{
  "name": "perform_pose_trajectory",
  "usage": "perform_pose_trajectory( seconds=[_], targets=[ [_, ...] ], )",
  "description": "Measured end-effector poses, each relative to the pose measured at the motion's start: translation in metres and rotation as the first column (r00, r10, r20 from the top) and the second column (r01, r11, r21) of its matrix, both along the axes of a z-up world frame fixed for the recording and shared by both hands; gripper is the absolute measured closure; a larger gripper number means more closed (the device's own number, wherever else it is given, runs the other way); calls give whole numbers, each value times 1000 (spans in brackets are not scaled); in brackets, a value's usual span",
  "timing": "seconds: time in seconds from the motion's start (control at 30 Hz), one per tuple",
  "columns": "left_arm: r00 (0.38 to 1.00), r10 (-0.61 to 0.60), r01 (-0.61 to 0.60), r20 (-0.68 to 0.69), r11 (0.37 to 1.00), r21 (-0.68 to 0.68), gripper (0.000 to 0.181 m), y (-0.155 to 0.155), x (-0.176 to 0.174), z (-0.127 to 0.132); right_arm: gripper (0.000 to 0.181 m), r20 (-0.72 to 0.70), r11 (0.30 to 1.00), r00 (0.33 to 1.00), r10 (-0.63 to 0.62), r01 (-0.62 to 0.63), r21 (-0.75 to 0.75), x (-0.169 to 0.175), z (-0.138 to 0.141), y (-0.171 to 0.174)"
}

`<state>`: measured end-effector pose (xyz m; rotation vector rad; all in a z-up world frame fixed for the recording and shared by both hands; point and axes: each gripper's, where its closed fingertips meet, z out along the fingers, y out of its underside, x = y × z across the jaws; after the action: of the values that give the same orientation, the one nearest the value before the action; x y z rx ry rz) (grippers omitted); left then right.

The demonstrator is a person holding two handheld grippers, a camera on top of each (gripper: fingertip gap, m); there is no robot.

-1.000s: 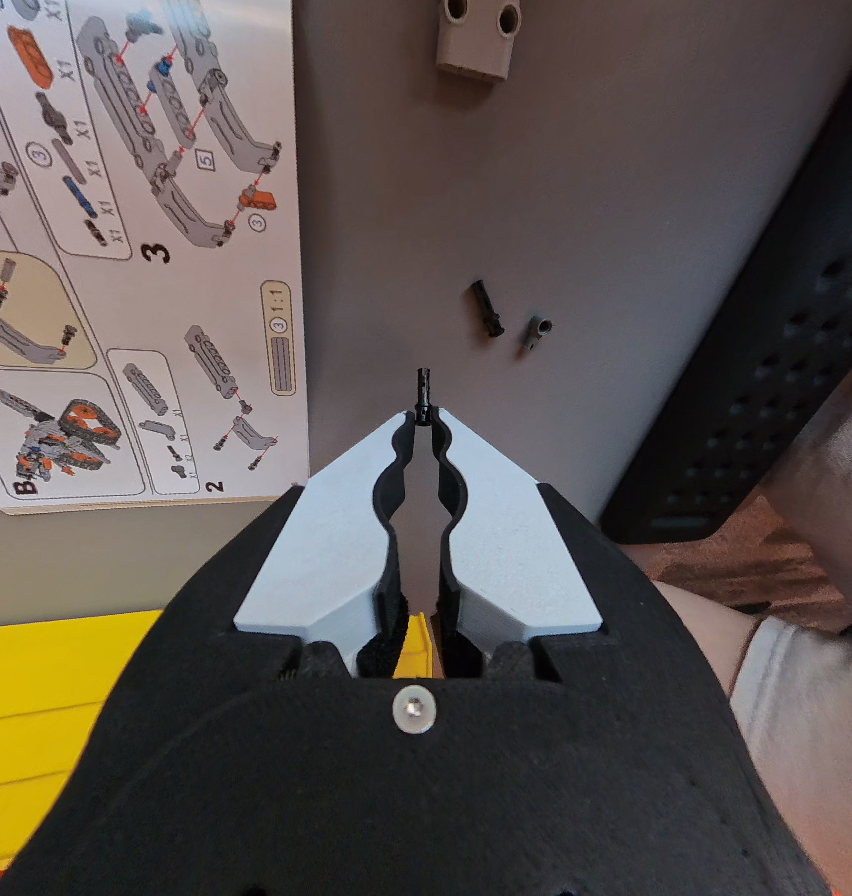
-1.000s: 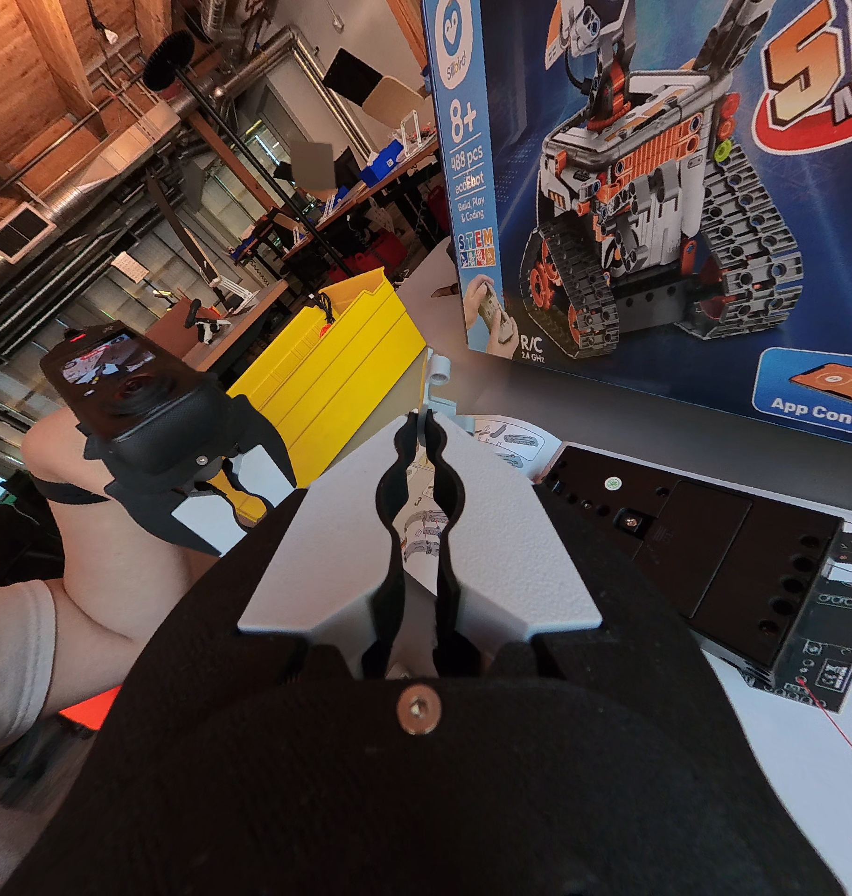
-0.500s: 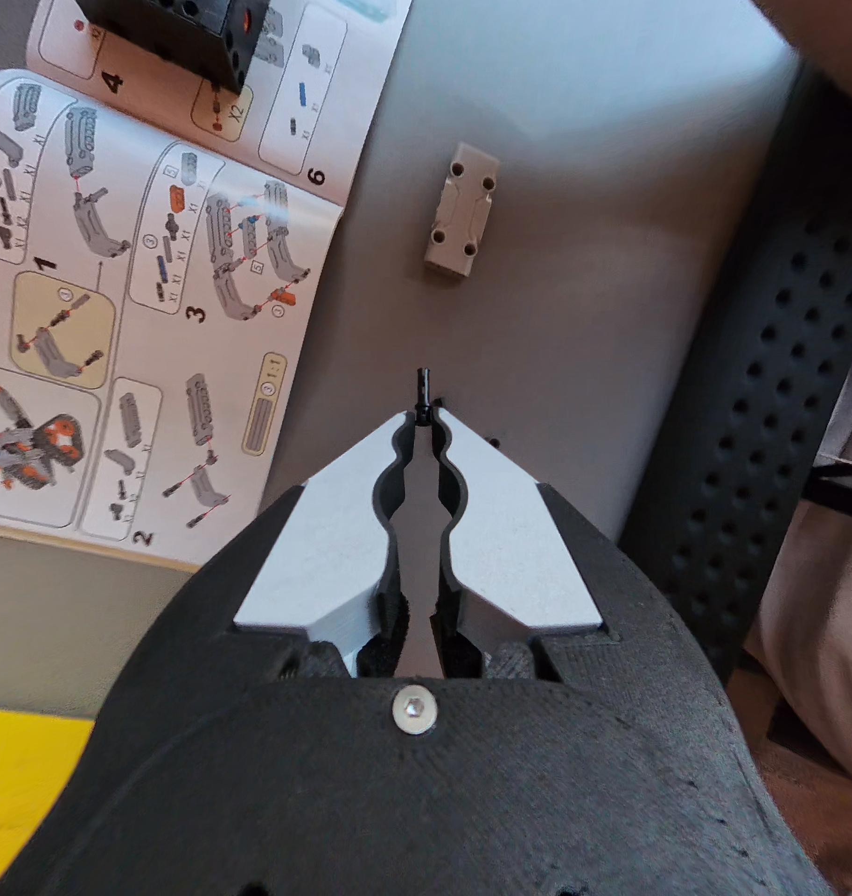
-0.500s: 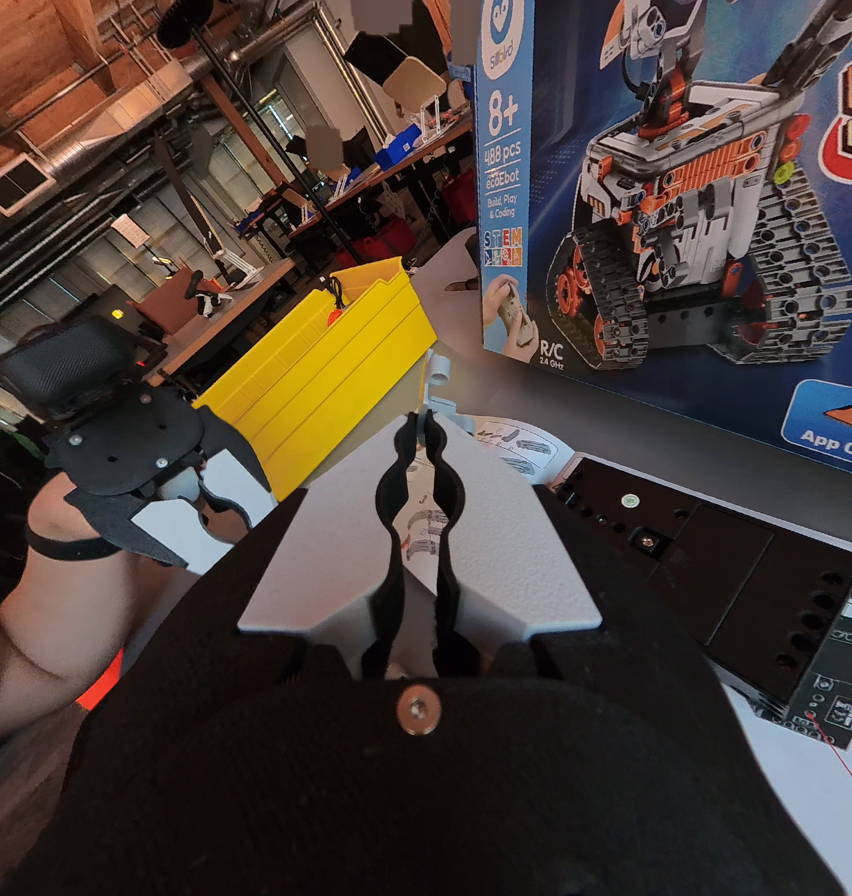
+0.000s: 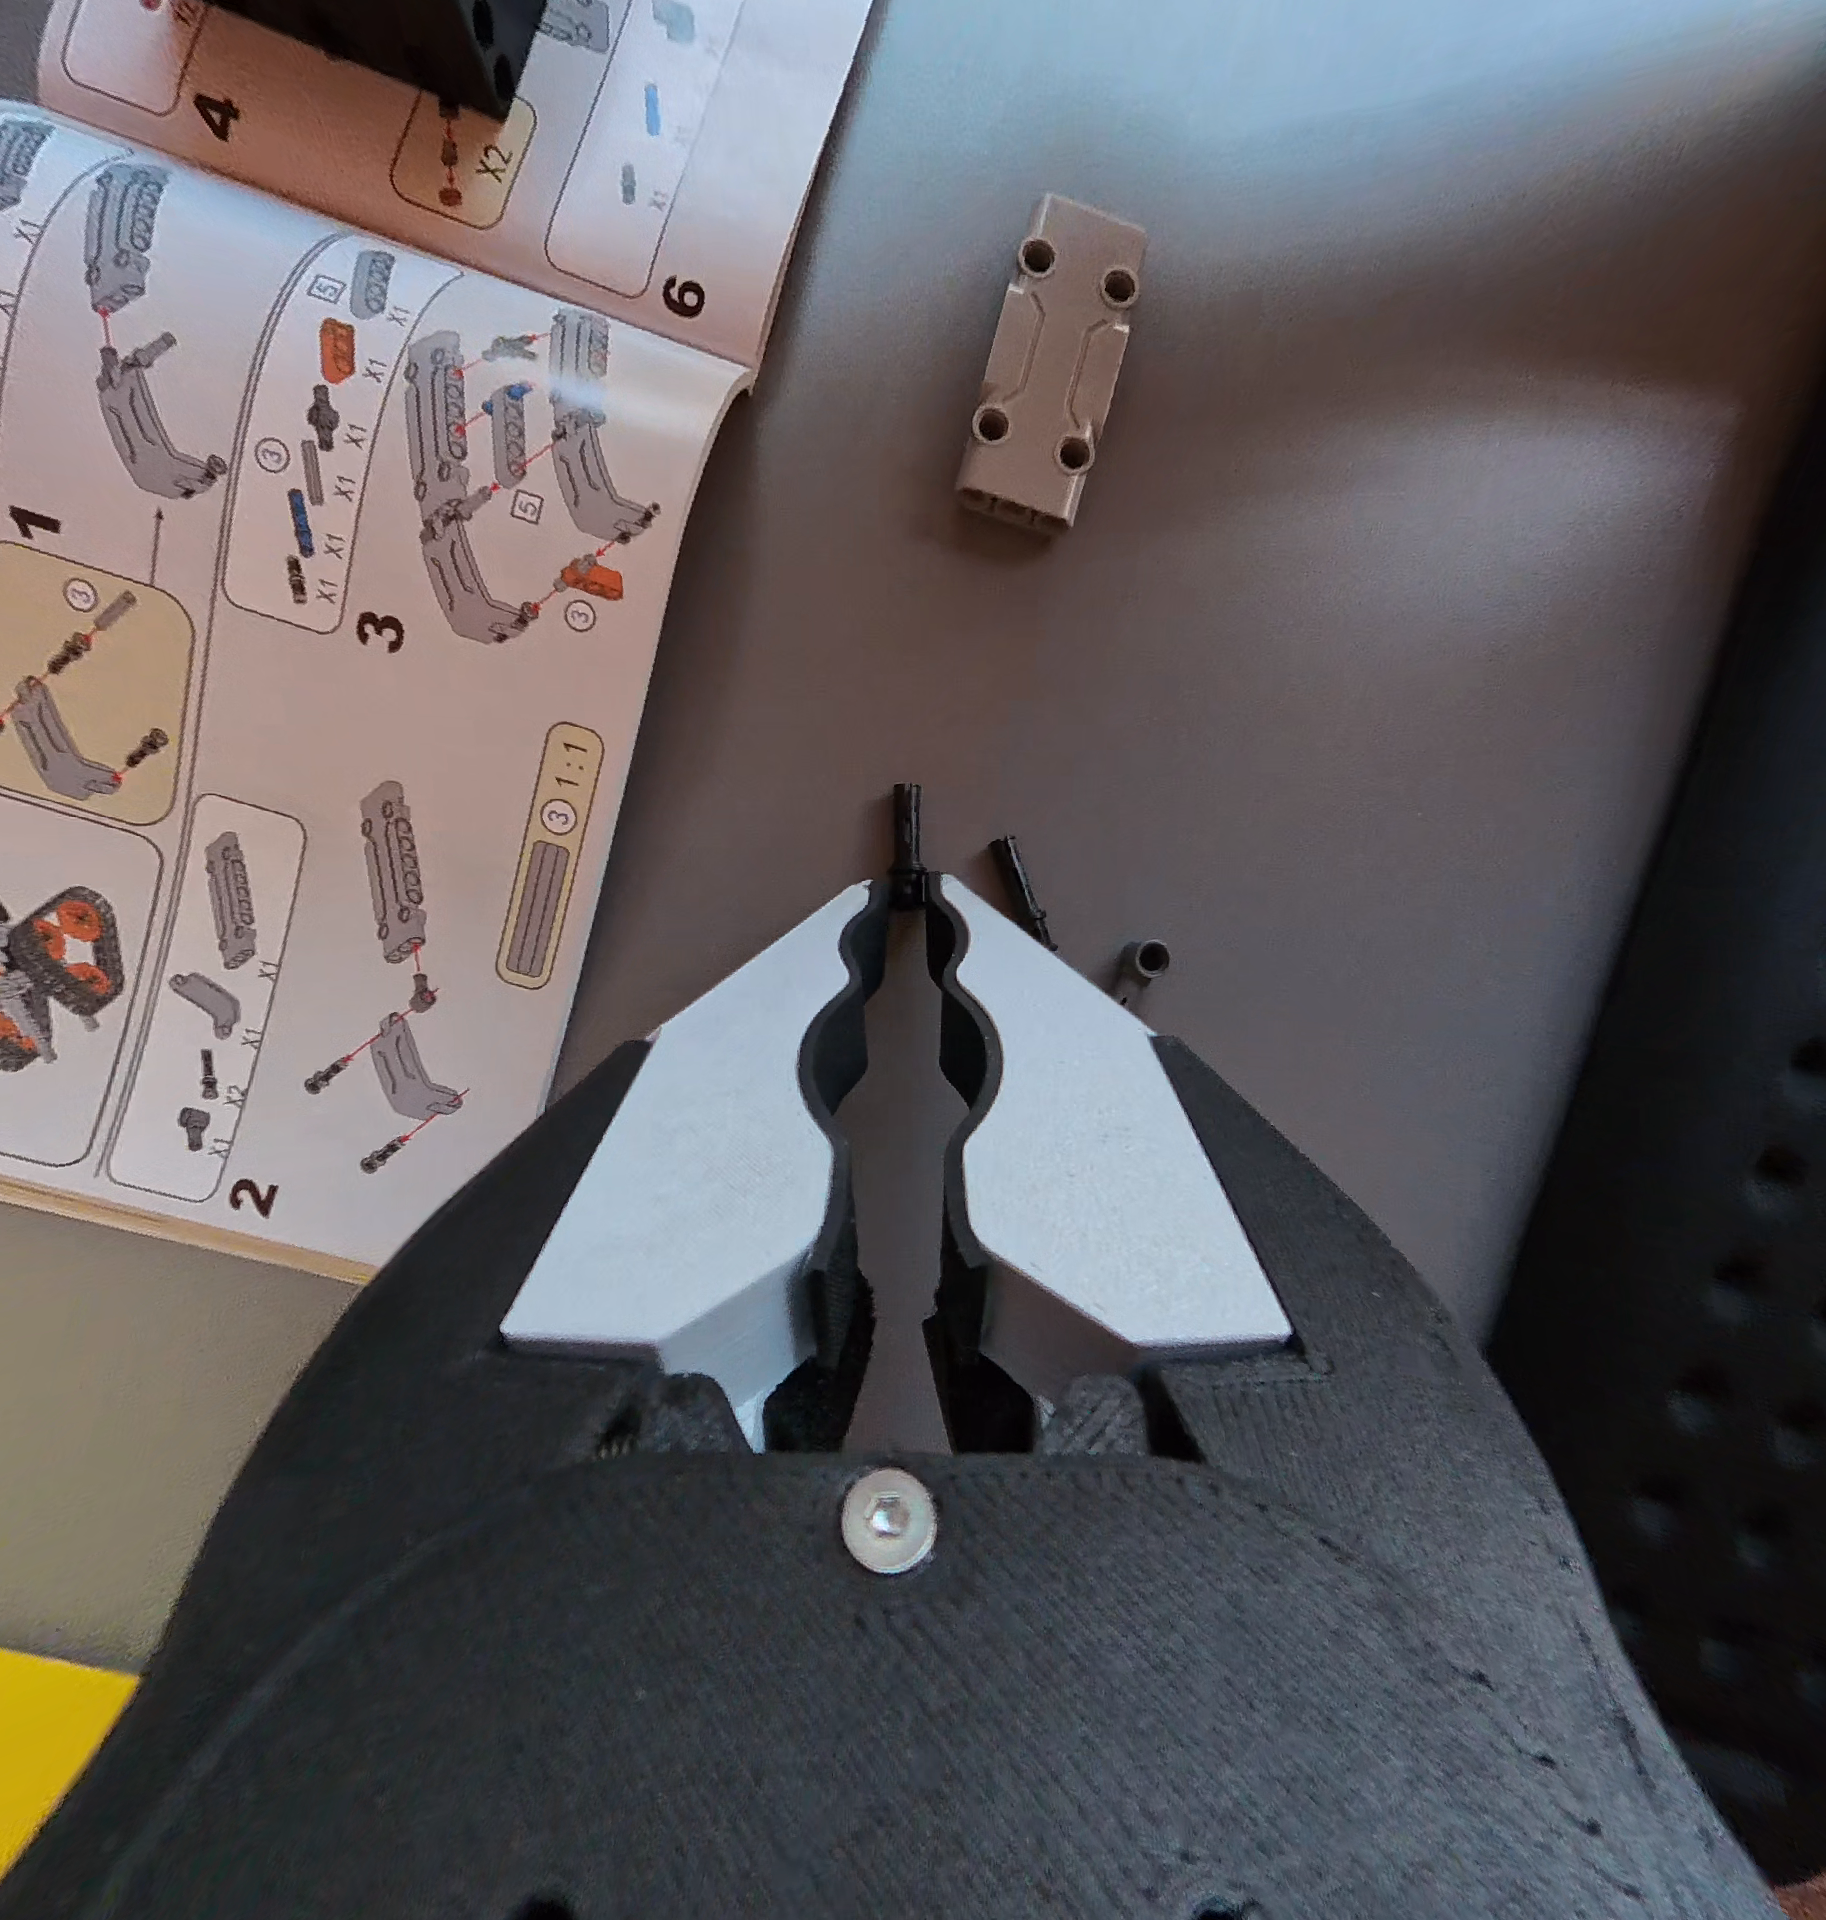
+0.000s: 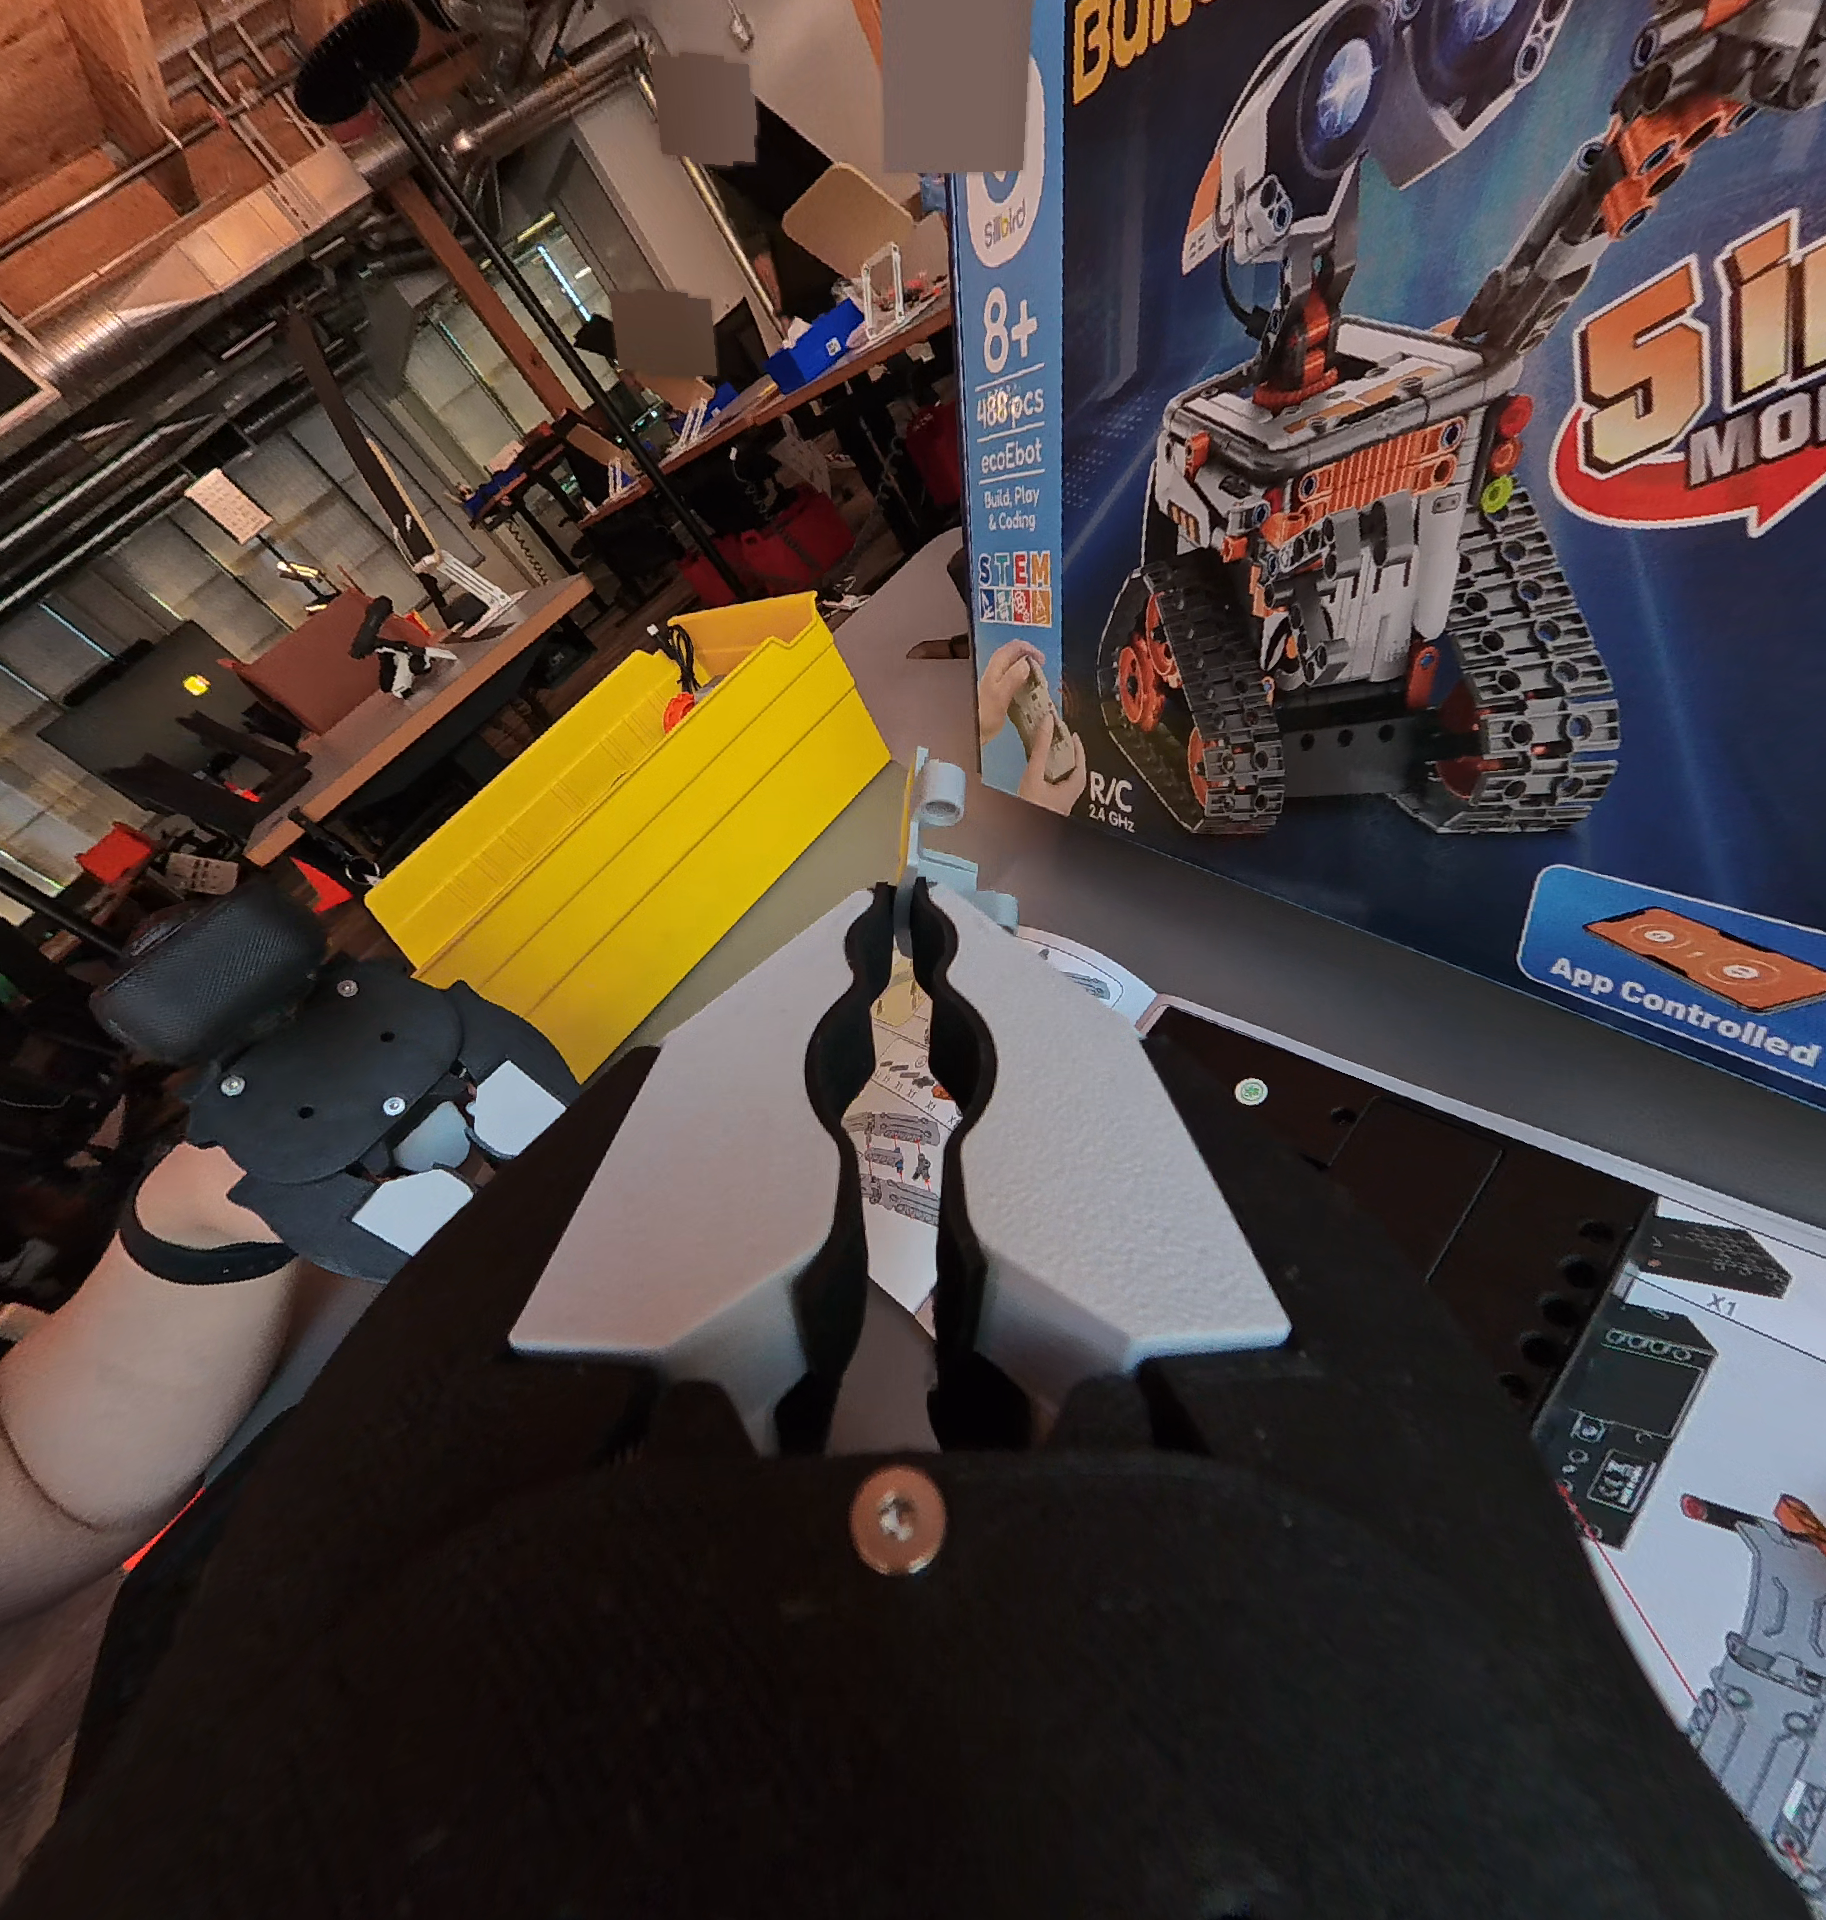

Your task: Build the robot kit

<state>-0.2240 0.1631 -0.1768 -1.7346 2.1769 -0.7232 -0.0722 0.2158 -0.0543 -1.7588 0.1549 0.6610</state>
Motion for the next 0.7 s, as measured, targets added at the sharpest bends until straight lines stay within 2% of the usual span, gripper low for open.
perform_pose_trajectory(
  seconds=[0.1,0.2,0.27,0.3,0.43,0.53,0.7],
  targets=[
    [999,48,-48,20,999,18,171,7,2,3,179,-4,1000,1000,14,-14,-6,-3,-1,0],
    [992,62,-64,114,998,17,167,8,5,24,179,-3,1000,1000,20,-20,5,-4,2,-1],
    [981,3,1,192,1000,-24,157,-7,5,43,179,-6,1000,1000,23,-23,13,-5,4,-2],
    [976,-58,66,209,997,-28,157,-18,2,48,179,-8,1000,1000,25,-25,17,-5,5,-2],
    [964,-227,218,137,973,77,156,-35,-12,29,179,-21,999,999,36,-36,23,-8,7,-2],
    [960,-264,262,90,964,31,157,-44,-16,18,179,-25,999,999,43,-42,27,-9,8,-3],
    [950,-312,309,28,947,86,168,-39,-24,2,179,-21,998,999,48,-47,29,-10,9,-3]
  ],
)
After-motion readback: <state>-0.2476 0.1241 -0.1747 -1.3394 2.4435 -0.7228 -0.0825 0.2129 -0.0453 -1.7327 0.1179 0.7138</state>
